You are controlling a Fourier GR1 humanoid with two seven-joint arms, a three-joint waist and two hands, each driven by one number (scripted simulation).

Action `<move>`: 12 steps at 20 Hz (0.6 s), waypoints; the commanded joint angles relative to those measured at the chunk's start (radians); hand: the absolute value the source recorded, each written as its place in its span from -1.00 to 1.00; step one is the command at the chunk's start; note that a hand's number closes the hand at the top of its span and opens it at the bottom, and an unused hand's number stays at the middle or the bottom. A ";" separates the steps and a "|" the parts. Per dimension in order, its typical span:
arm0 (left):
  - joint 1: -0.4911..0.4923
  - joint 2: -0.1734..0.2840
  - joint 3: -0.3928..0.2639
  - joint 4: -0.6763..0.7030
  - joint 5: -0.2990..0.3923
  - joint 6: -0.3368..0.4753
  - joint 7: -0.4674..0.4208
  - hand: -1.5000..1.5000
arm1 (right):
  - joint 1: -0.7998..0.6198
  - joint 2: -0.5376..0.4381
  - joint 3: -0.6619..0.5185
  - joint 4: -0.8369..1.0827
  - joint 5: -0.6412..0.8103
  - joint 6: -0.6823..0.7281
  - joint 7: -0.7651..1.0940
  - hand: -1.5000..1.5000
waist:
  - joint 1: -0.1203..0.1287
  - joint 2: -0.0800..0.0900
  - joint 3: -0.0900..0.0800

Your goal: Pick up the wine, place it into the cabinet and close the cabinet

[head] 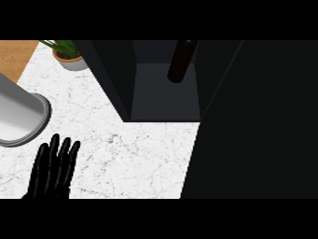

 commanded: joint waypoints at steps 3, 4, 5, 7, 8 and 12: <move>0.096 0.077 0.109 -0.067 0.051 -0.077 -0.025 -1.00 | 0.075 0.014 0.114 -0.140 -0.117 -0.048 0.114 1.00 | 0.004 -0.001 -0.001; 0.127 0.042 0.129 0.003 0.075 -0.120 -0.095 -1.00 | 0.077 0.015 0.135 -0.115 -0.117 -0.030 0.096 1.00 | 0.006 0.000 -0.001; 0.074 0.074 0.172 -0.026 0.081 -0.100 -0.028 -1.00 | 0.130 0.014 0.221 -0.141 -0.068 -0.016 0.097 1.00 | -0.005 -0.002 0.000; 0.105 0.103 0.226 -0.049 0.122 -0.123 -0.022 -1.00 | 0.093 -0.034 0.267 -0.161 -0.049 0.049 0.080 1.00 | -0.001 -0.004 -0.001; 0.116 0.126 0.260 -0.056 0.151 -0.151 -0.011 -1.00 | 0.069 -0.033 0.271 -0.157 -0.040 0.052 0.072 1.00 | 0.002 -0.003 -0.001; 0.155 0.154 0.359 -0.022 0.221 -0.249 -0.014 -1.00 | 0.048 -0.006 0.402 -0.180 0.016 -0.006 0.150 1.00 | 0.001 -0.002 -0.001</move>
